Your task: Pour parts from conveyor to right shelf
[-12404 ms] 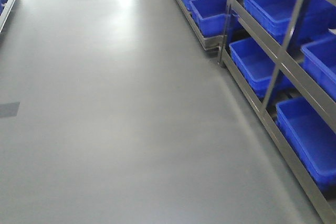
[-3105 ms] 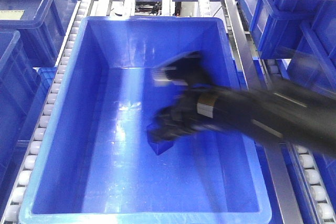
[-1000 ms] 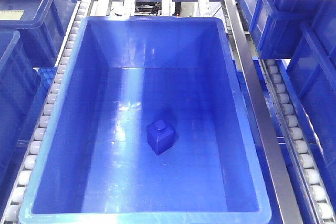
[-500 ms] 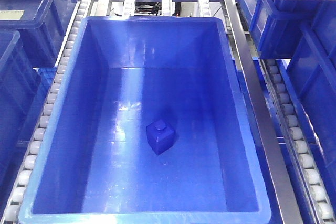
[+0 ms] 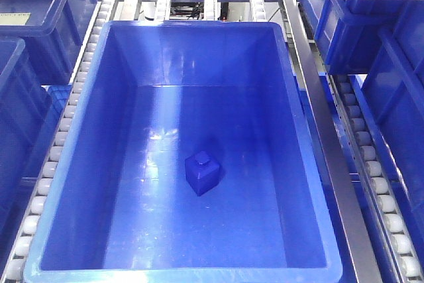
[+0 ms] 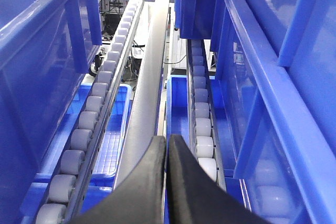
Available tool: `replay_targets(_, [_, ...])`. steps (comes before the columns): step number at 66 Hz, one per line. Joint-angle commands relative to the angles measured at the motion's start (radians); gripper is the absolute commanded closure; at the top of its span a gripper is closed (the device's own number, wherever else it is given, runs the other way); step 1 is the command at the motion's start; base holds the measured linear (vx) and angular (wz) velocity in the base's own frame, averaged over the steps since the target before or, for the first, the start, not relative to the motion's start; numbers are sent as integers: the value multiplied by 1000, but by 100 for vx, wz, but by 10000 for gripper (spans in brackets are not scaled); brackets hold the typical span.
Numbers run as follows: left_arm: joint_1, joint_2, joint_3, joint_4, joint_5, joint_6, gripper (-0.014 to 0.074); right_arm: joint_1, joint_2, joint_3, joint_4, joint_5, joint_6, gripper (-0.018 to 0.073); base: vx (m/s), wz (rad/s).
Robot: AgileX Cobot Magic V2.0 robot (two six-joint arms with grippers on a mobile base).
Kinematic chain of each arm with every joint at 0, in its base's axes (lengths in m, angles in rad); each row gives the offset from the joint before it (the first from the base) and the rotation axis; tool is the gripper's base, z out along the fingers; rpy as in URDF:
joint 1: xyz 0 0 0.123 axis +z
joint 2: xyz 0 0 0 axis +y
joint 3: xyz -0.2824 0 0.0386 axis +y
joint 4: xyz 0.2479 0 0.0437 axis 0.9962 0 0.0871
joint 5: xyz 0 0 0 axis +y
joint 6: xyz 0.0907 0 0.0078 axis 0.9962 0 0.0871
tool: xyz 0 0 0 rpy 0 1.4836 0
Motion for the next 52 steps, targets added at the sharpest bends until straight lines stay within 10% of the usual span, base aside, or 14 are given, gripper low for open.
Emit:
replay_targets(1, [-1, 13, -19, -8, -71, -8, 602, -8, -9, 9, -4, -81, -1, 568, 0, 0])
replay_targets(52, [-1, 13, -19, -8, -71, -8, 602, -8, -9, 9, -4, -81, -1, 568, 0, 0])
